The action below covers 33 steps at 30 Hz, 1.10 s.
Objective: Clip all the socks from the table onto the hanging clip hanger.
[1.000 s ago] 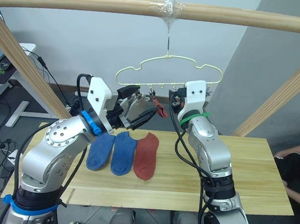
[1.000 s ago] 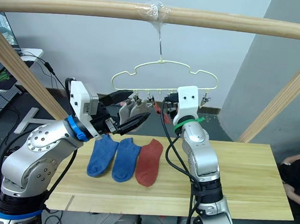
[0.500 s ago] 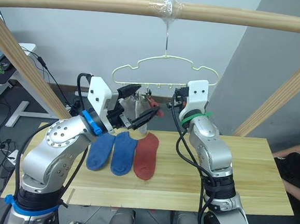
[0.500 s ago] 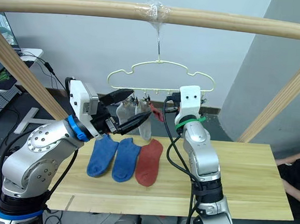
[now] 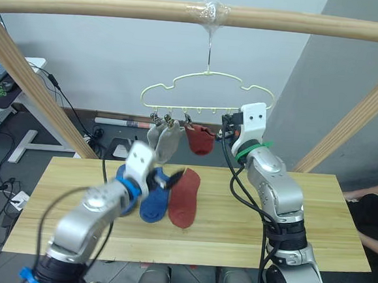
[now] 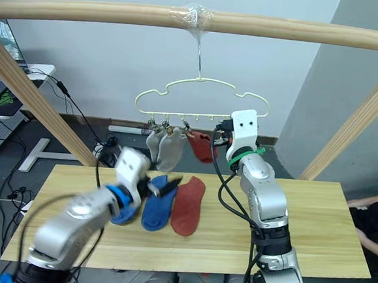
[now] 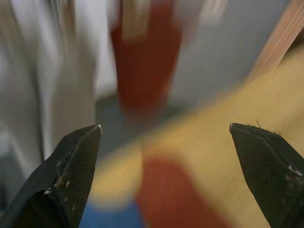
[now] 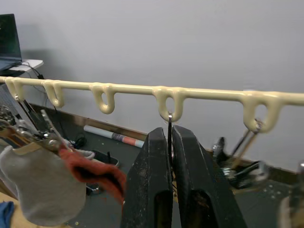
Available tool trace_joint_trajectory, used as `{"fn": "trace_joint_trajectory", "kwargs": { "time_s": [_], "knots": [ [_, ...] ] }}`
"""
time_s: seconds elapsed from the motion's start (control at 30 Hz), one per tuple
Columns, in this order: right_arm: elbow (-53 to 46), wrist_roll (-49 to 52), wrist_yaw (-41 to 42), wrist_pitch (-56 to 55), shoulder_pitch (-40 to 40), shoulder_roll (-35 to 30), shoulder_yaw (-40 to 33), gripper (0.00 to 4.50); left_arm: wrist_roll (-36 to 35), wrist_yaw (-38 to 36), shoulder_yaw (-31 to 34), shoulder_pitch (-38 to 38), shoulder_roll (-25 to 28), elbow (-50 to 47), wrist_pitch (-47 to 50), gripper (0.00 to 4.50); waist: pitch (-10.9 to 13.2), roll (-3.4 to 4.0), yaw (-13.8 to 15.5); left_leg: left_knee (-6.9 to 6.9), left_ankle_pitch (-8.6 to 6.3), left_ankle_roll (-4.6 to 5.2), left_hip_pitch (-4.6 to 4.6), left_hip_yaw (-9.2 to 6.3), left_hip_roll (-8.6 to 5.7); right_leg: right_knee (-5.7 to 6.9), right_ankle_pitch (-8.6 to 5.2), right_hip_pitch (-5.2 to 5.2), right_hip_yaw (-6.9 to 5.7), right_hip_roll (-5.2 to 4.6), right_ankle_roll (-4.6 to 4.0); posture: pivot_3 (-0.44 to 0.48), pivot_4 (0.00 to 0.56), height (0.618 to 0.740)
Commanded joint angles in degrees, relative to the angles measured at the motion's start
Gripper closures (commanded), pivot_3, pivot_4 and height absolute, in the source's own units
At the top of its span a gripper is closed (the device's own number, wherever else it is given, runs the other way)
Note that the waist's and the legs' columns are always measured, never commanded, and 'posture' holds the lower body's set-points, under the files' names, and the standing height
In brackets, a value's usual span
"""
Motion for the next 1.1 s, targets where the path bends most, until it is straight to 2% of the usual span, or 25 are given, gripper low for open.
{"fn": "trace_joint_trajectory", "kwargs": {
  "time_s": [0.03, 0.17, 0.37, 0.6, 0.7, 0.97, 1.1],
  "knots": [
    [-1.69, 0.36, 0.01, 0.74, -0.21, 0.14, 0.31, 4.46, 6.56, 1.86, -3.40, -3.44, -4.18, 7.97, -7.57, 0.00, -0.01, -0.01, 0.35, 0.01, 0.01, 0.01, 0.00, -0.04, 0.00, -0.01, 0.00, 0.02, -0.06, 0.00, 0.00, 0.093, 0.188, 0.740],
    [-1.74, 0.26, -0.37, 1.24, -0.30, 0.14, 0.27, 4.46, 11.20, 4.16, -5.08, -7.69, -10.12, 19.48, -11.94, 0.00, -0.01, -0.01, 0.28, 0.06, 0.09, 0.06, 0.02, -0.02, -0.01, -0.01, 0.07, 0.05, -0.03, -0.02, -0.06, 0.081, 0.193, 0.740],
    [-1.85, 0.03, -0.60, 1.59, -0.22, -0.18, 0.11, 4.46, 13.97, 4.54, -4.35, -12.05, -15.39, 29.61, -15.36, 0.00, -0.02, -0.02, -0.31, 0.06, 0.10, 0.06, 0.03, -0.03, -0.01, 0.03, 0.07, 0.04, -0.05, -0.01, -0.06, 0.068, 0.199, 0.740],
    [-2.31, -0.17, -1.02, 2.14, 0.04, -0.63, -0.24, 4.46, 14.27, 2.71, -2.50, -17.04, -17.95, 41.24, -13.72, 0.00, -0.03, -0.03, -0.91, 0.09, 0.10, 0.08, 0.05, -0.03, -0.03, 0.06, 0.08, 0.09, -0.04, -0.03, -0.05, 0.058, 0.203, 0.740],
    [-2.55, -0.04, -1.25, 2.54, 0.27, -0.79, -0.66, 4.50, 14.33, 1.33, -2.08, -18.02, -18.25, 43.86, -12.45, 0.49, -0.03, -0.02, -1.11, 0.09, 0.12, 0.10, 0.10, -0.03, -0.03, 0.06, 0.08, 0.14, -0.04, -0.03, -0.04, 0.058, 0.203, 0.740],
    [-2.77, 0.24, -1.39, 3.12, 0.38, -1.57, -1.65, 4.50, 14.99, -1.24, -1.80, -15.61, -17.73, 41.57, -11.88, 2.64, -0.03, -0.02, -1.13, 0.02, 0.11, 0.12, 0.77, -0.03, -0.03, -0.07, -0.04, 0.85, -0.04, -0.03, 0.14, 0.058, 0.203, 0.740],
    [-2.01, 0.61, -0.14, 2.94, 0.14, -3.17, -2.26, 4.50, 14.69, -3.70, -2.87, -11.28, -17.38, 36.10, -10.77, 3.74, -0.03, -0.02, -1.18, 0.01, 0.11, 0.12, 0.84, -0.03, -0.03, -0.05, -0.08, 0.88, -0.03, -0.03, 0.21, 0.048, 0.207, 0.740]
  ]
}}
